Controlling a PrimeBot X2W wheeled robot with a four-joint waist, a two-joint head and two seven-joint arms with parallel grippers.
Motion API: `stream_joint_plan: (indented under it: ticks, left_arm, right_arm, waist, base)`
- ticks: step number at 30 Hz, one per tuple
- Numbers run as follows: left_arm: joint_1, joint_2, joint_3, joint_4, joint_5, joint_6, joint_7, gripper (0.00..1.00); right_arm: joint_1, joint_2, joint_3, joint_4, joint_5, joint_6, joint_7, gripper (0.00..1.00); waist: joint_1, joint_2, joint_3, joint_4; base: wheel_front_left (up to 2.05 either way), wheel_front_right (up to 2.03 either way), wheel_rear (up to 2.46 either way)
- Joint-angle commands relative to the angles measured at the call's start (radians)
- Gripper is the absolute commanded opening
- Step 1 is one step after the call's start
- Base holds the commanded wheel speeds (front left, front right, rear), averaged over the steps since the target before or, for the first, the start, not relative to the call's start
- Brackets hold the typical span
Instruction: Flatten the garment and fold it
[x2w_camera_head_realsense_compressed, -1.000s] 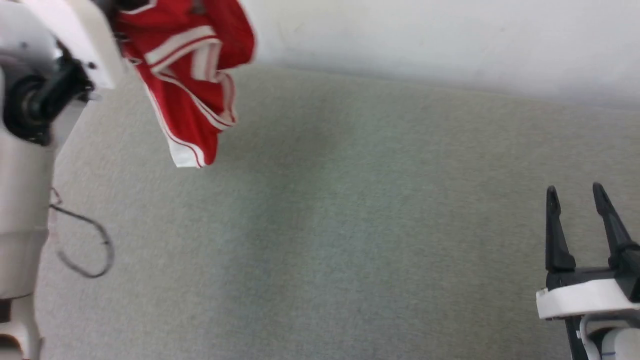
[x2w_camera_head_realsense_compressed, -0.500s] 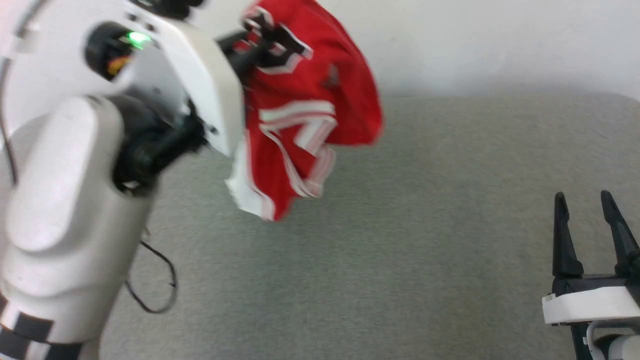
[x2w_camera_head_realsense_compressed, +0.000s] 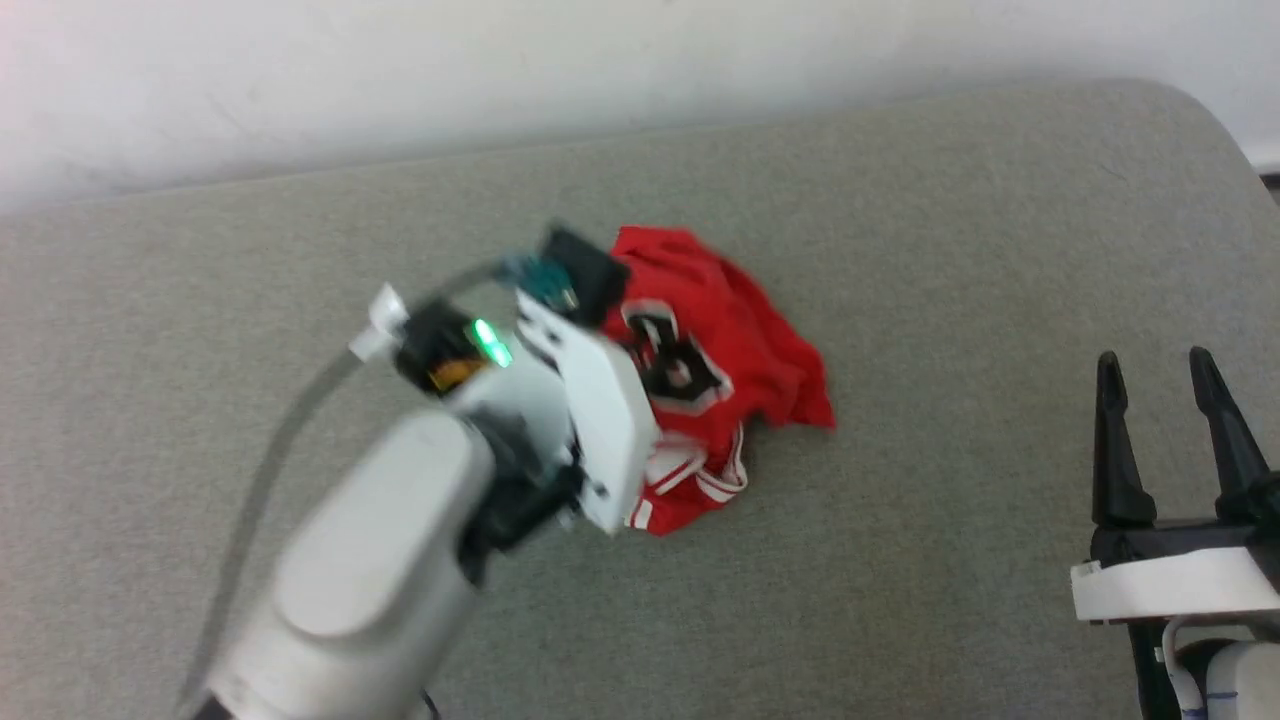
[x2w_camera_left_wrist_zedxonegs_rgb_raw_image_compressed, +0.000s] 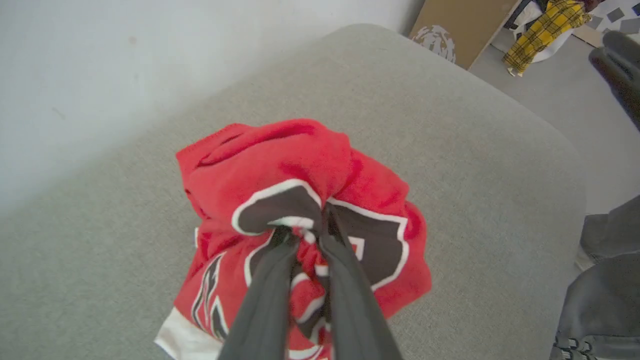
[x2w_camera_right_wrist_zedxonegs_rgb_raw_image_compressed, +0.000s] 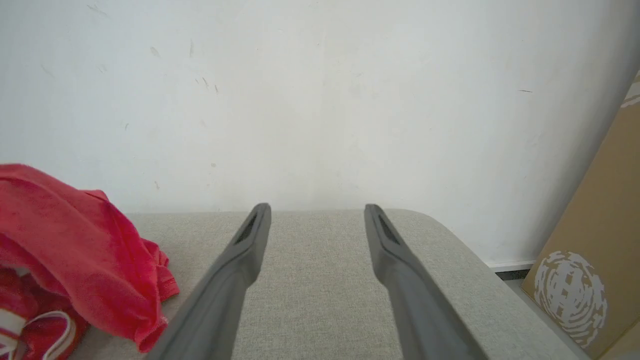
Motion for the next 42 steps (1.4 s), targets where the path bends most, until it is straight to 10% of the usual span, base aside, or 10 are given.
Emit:
stream_joint_plan:
  ticks: [1, 8, 10, 18, 31, 37, 42]
  left_arm:
    - [0.030, -0.029, -0.018, 0.044, 0.006, 0.009, -0.025, 0.00]
    - [0.086, -0.120, -0.076, 0.261, 0.034, 0.026, -0.120, 0.00]
    - [0.085, -0.147, -0.070, 0.302, 0.035, 0.030, -0.177, 1.00]
    - [0.078, -0.158, 0.017, 0.220, 0.007, 0.031, -0.400, 1.00]
    - [0.464, 0.070, 0.288, -0.161, 0.104, 0.226, -0.789, 1.00]
    - [0.659, 0.028, 0.412, -0.251, 0.250, 0.299, -0.808, 1.00]
    - [0.734, -0.041, 0.460, -0.253, 0.316, 0.254, -0.809, 1.00]
  right_arm:
    - [-0.015, 0.002, 0.003, 0.001, 0.007, -0.001, -0.005, 1.00]
    - [-0.024, 0.002, 0.009, 0.012, 0.001, -0.001, -0.005, 1.00]
    - [-0.023, 0.002, 0.011, 0.017, -0.002, -0.001, -0.005, 1.00]
    - [0.005, 0.002, 0.009, 0.033, -0.011, -0.001, -0.005, 1.00]
    - [0.069, 0.002, -0.016, 0.033, -0.002, -0.001, -0.005, 1.00]
    - [0.086, 0.002, -0.015, 0.054, 0.013, -0.001, -0.005, 1.00]
    - [0.099, 0.002, -0.006, 0.078, 0.022, -0.001, -0.005, 1.00]
  waist:
    - [-0.0002, -0.0001, 0.026, -0.024]
    - [-0.0002, -0.0001, 0.028, -0.021]
    - [-0.0002, -0.0001, 0.019, -0.014]
    - [-0.0002, -0.0001, -0.048, 0.020]
    - [-0.0002, -0.0001, -0.106, 0.059]
    - [-0.0002, -0.0001, -0.119, 0.082]
    - [-0.0002, -0.0001, -0.134, 0.102]
  base:
    - [0.00, 0.00, 0.00]
    - [0.00, 0.00, 0.00]
    - [0.00, 0.00, 0.00]
    - [0.00, 0.00, 0.00]
    - [0.00, 0.00, 0.00]
    - [0.00, 0.00, 0.00]
    - [0.00, 0.00, 0.00]
